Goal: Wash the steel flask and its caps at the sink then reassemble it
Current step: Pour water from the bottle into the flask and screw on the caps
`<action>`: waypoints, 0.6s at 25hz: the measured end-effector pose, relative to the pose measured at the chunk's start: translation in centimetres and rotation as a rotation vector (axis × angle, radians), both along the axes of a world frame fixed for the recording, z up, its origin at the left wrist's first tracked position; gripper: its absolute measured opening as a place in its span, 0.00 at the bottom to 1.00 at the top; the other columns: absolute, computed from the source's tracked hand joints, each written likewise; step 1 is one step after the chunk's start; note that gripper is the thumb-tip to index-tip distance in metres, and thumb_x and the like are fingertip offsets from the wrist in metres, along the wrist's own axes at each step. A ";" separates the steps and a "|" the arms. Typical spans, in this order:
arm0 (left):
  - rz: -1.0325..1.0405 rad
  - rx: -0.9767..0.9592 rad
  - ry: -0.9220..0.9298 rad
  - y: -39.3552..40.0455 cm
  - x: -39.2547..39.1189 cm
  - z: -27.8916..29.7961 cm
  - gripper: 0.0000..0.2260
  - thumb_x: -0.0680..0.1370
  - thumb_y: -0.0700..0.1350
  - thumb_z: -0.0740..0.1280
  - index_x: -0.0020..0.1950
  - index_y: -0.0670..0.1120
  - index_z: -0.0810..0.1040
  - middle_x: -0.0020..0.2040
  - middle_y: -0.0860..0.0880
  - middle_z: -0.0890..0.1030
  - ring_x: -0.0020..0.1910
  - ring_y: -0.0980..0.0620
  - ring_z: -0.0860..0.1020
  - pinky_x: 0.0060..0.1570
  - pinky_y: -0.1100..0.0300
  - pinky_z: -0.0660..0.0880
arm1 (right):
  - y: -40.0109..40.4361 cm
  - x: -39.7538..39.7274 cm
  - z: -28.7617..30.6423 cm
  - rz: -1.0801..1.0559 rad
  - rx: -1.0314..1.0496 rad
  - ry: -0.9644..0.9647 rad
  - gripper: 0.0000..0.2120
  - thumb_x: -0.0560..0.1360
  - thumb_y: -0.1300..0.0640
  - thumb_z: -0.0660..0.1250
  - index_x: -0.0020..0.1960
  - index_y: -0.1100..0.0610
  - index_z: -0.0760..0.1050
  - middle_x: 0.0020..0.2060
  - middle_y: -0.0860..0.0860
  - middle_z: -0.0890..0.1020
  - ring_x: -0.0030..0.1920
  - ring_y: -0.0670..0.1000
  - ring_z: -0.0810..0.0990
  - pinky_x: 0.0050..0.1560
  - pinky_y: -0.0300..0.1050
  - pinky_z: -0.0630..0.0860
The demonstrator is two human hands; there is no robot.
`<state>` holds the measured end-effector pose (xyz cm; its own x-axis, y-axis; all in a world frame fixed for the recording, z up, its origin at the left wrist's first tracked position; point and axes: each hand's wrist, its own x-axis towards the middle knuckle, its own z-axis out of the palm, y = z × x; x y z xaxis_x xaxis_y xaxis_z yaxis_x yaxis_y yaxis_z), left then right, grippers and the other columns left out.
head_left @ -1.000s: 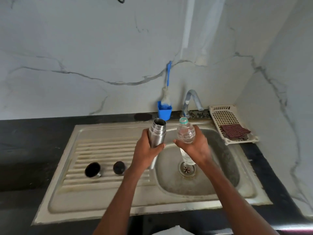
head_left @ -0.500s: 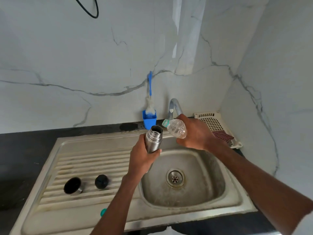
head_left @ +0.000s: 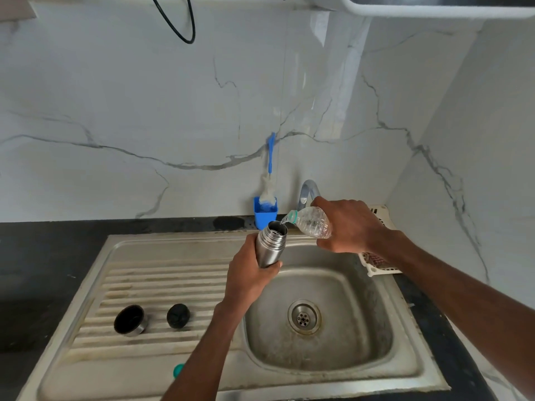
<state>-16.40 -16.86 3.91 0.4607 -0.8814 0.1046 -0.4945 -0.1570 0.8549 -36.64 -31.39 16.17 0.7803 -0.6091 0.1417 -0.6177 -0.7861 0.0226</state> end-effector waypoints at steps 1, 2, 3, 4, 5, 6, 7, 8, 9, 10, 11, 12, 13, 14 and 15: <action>0.003 0.001 0.001 -0.1 0.0 0.0 0.27 0.69 0.52 0.81 0.62 0.60 0.72 0.49 0.61 0.83 0.45 0.65 0.81 0.40 0.71 0.70 | -0.1 0.0 0.2 0.000 -0.002 0.002 0.30 0.67 0.41 0.74 0.64 0.47 0.67 0.43 0.47 0.82 0.41 0.55 0.81 0.40 0.45 0.67; 0.006 0.003 0.000 -0.1 0.0 0.1 0.27 0.69 0.52 0.81 0.62 0.60 0.72 0.49 0.61 0.83 0.45 0.65 0.81 0.40 0.71 0.70 | -0.2 0.0 0.3 0.000 -0.003 0.002 0.30 0.67 0.41 0.74 0.64 0.47 0.67 0.43 0.47 0.83 0.41 0.55 0.81 0.40 0.45 0.67; 0.008 0.005 0.000 -0.1 0.0 0.1 0.27 0.69 0.52 0.81 0.62 0.59 0.72 0.49 0.61 0.83 0.45 0.64 0.81 0.40 0.70 0.70 | -0.4 0.0 0.3 0.000 -0.007 0.005 0.31 0.67 0.40 0.74 0.65 0.47 0.67 0.44 0.48 0.83 0.42 0.56 0.81 0.41 0.46 0.67; 0.007 0.004 0.002 -0.2 0.0 0.2 0.26 0.69 0.52 0.81 0.62 0.59 0.73 0.49 0.61 0.83 0.45 0.64 0.81 0.40 0.69 0.71 | -0.5 0.0 0.3 0.000 -0.016 0.013 0.31 0.67 0.40 0.74 0.65 0.47 0.67 0.45 0.48 0.83 0.43 0.56 0.82 0.41 0.46 0.69; 0.006 0.003 0.004 -0.3 0.0 0.1 0.26 0.69 0.52 0.81 0.62 0.59 0.73 0.49 0.61 0.83 0.45 0.64 0.81 0.40 0.68 0.71 | -0.6 0.0 0.4 -0.001 -0.025 0.018 0.32 0.66 0.40 0.73 0.66 0.47 0.67 0.45 0.49 0.84 0.43 0.56 0.82 0.42 0.47 0.71; 0.006 0.002 0.005 -0.4 0.0 0.1 0.26 0.69 0.53 0.81 0.61 0.59 0.73 0.49 0.60 0.83 0.45 0.63 0.81 0.41 0.66 0.73 | -0.7 0.0 0.5 -0.003 -0.033 0.019 0.32 0.66 0.40 0.73 0.66 0.47 0.67 0.46 0.49 0.84 0.44 0.56 0.82 0.43 0.47 0.73; 0.008 0.000 0.003 -0.4 0.0 0.1 0.26 0.69 0.53 0.81 0.61 0.59 0.73 0.49 0.60 0.83 0.45 0.62 0.82 0.42 0.64 0.76 | -0.8 0.0 0.6 -0.003 -0.039 0.019 0.33 0.66 0.39 0.73 0.66 0.47 0.67 0.46 0.49 0.84 0.44 0.56 0.82 0.44 0.48 0.75; 0.010 -0.002 0.002 -0.4 0.1 0.1 0.26 0.69 0.54 0.81 0.61 0.59 0.73 0.50 0.59 0.83 0.46 0.61 0.82 0.44 0.60 0.78 | -0.8 -0.1 0.7 -0.003 -0.041 0.023 0.33 0.66 0.39 0.73 0.66 0.46 0.66 0.46 0.49 0.84 0.44 0.56 0.82 0.45 0.49 0.77; 0.011 -0.003 0.001 -0.5 0.2 -0.1 0.26 0.68 0.54 0.81 0.61 0.59 0.73 0.51 0.59 0.83 0.46 0.60 0.82 0.46 0.57 0.80 | -0.9 0.0 0.7 -0.002 -0.041 0.025 0.33 0.66 0.38 0.73 0.66 0.46 0.66 0.46 0.49 0.84 0.43 0.56 0.82 0.46 0.49 0.78; 0.012 -0.003 -0.002 -0.5 0.2 -0.1 0.26 0.68 0.54 0.81 0.61 0.58 0.73 0.51 0.59 0.83 0.47 0.60 0.82 0.47 0.55 0.81 | -0.9 0.0 0.8 0.000 -0.042 0.026 0.33 0.66 0.38 0.73 0.66 0.46 0.66 0.45 0.49 0.84 0.43 0.55 0.82 0.46 0.50 0.78; 0.015 -0.002 -0.010 -0.6 0.3 -0.2 0.26 0.68 0.55 0.81 0.61 0.58 0.73 0.51 0.59 0.83 0.47 0.59 0.82 0.47 0.53 0.82 | -1.0 0.1 0.8 0.001 -0.045 0.031 0.33 0.66 0.38 0.73 0.66 0.46 0.65 0.45 0.49 0.84 0.42 0.55 0.82 0.46 0.50 0.79; 0.017 -0.001 -0.017 -0.6 0.3 -0.2 0.26 0.69 0.55 0.81 0.61 0.58 0.73 0.51 0.59 0.84 0.46 0.59 0.83 0.48 0.52 0.82 | -1.0 0.1 0.8 0.004 -0.050 0.037 0.33 0.66 0.37 0.73 0.66 0.46 0.66 0.44 0.48 0.84 0.42 0.55 0.82 0.45 0.50 0.79; 0.019 -0.001 -0.019 -0.6 0.3 -0.2 0.25 0.69 0.55 0.81 0.61 0.58 0.72 0.51 0.59 0.84 0.46 0.59 0.83 0.48 0.51 0.82 | -1.0 0.1 0.9 0.007 -0.054 0.043 0.33 0.66 0.37 0.73 0.66 0.46 0.66 0.44 0.48 0.84 0.42 0.55 0.82 0.45 0.49 0.78; 0.021 -0.002 -0.019 -0.7 0.3 -0.2 0.25 0.68 0.55 0.80 0.60 0.58 0.72 0.51 0.59 0.84 0.46 0.59 0.83 0.48 0.51 0.83 | -1.1 0.1 0.9 0.010 -0.057 0.048 0.33 0.66 0.37 0.73 0.66 0.46 0.66 0.44 0.48 0.84 0.42 0.55 0.82 0.45 0.49 0.78; 0.021 -0.001 -0.020 -0.7 0.3 -0.2 0.25 0.68 0.56 0.81 0.60 0.58 0.72 0.51 0.59 0.84 0.47 0.59 0.83 0.48 0.50 0.83 | -1.1 0.0 1.0 0.012 -0.058 0.050 0.33 0.66 0.37 0.73 0.66 0.46 0.66 0.44 0.48 0.83 0.42 0.54 0.82 0.44 0.48 0.77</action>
